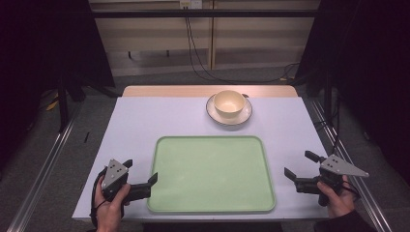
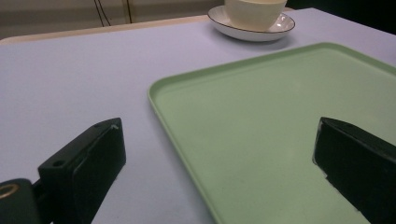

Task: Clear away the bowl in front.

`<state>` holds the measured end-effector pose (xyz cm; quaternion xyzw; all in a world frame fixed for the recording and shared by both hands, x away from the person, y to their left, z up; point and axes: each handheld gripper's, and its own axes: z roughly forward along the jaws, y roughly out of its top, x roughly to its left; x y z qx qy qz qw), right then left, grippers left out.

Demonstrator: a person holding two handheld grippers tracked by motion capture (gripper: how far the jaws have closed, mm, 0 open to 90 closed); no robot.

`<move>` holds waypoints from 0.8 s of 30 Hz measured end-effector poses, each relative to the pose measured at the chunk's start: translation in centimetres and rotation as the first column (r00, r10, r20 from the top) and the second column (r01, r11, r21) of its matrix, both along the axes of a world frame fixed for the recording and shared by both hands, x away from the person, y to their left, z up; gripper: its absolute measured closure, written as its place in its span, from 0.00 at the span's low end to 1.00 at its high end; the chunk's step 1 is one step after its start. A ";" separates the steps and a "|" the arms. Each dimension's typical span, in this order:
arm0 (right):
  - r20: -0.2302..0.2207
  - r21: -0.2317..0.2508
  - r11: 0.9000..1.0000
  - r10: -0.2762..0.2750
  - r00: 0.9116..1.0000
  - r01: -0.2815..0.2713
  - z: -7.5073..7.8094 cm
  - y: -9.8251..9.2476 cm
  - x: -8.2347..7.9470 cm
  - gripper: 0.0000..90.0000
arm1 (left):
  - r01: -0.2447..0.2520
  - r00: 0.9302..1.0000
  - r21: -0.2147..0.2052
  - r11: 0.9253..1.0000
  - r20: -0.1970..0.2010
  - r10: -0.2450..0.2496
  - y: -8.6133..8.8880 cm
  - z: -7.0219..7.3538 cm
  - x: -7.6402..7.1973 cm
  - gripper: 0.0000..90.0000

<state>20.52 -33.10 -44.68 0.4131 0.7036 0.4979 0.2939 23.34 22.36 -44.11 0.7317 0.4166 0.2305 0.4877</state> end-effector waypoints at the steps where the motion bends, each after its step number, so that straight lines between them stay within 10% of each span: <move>1: 0.004 0.004 1.000 -0.009 1.000 0.009 0.1 -0.1 0.0 0.02 | 0.000 1.000 0.000 1.000 0.000 0.000 0.0 0.0 0.0 0.03; 24: 0.020 0.034 0.999 0.018 1.000 -0.018 0.2 0.0 0.1 0.02 | 0.066 0.998 -0.017 0.998 0.016 -0.066 -2.3 0.3 0.4 0.03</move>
